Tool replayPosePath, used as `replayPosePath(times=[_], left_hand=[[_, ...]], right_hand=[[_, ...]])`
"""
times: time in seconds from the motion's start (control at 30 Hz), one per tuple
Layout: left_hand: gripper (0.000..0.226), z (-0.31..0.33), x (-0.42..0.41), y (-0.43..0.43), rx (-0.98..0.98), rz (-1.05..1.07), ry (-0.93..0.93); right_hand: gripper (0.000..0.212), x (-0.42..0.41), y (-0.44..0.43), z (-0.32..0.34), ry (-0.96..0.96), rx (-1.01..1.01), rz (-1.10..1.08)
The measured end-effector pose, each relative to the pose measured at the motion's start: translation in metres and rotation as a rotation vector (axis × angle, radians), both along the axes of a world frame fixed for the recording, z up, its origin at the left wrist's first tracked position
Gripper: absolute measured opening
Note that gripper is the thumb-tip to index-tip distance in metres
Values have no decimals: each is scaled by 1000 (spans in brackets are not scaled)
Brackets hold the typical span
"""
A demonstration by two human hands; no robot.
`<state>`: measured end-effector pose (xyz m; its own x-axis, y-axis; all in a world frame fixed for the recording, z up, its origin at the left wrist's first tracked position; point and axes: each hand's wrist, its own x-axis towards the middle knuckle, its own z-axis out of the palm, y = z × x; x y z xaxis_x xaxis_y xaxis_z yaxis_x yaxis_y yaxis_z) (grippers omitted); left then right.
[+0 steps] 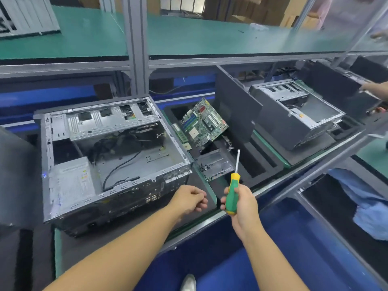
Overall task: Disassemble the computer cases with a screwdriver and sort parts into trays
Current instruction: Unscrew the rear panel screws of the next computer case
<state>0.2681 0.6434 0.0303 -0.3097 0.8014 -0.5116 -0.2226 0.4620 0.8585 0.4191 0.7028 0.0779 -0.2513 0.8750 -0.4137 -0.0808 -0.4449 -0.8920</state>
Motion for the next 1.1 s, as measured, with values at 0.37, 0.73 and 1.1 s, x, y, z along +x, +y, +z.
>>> replayPosePath(times=[0.37,0.73,1.1], left_hand=[[15,-28,15,143,-68,4,686],[15,-41,-9,204,-141,-186,1016],[33,-41,-16,192,-259,12,1127]], right_hand=[[8,57,148,-40,-212,-129,24],[6,58,187,-53,-216,-157,86],[9,32,198,-62,-262,-110,144]])
